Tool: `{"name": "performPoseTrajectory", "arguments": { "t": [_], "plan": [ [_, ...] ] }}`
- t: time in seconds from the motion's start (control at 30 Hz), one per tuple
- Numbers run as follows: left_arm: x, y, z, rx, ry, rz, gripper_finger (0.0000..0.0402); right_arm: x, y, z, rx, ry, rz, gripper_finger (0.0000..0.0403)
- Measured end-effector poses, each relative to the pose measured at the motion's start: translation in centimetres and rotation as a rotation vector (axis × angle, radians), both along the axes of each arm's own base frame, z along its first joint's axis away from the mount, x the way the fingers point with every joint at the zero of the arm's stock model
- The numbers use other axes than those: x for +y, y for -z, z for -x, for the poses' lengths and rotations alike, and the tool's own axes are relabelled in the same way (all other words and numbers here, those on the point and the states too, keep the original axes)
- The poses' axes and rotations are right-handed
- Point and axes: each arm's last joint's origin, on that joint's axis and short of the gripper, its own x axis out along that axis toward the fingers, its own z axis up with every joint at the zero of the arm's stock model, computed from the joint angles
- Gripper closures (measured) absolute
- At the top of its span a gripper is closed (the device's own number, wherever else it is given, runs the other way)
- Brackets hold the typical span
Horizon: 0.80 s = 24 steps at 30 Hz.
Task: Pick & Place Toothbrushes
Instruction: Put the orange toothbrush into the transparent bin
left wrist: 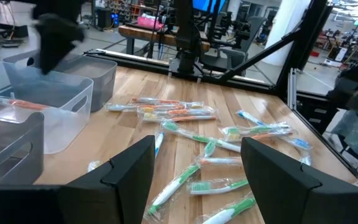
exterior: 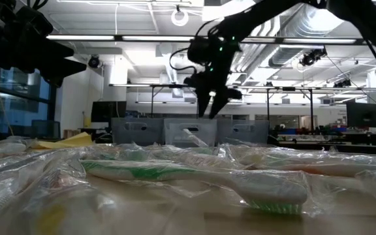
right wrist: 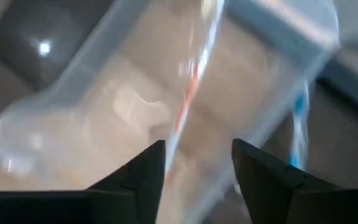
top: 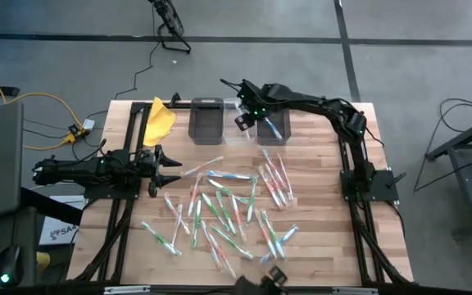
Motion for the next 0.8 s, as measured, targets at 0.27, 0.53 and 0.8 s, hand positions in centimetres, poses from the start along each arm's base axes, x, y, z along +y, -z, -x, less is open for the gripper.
{"name": "performPoseTrajectory", "arguments": {
  "t": [0.27,0.53,0.8],
  "plan": [
    [0.0,0.0,0.0,0.0,0.0,0.0,0.0169,7.4,-2.6,1.8,0.241,0.054,0.015,0.0187],
    [0.0,0.0,0.0,0.001,0.0,0.0,0.0169,13.2,3.1,3.6,0.418,0.227,-0.018,0.021],
    [0.0,0.0,0.0,0.0,0.0,0.0,0.0169,14.7,6.6,5.5,0.424,0.369,-0.029,0.0215]
  ]
}}
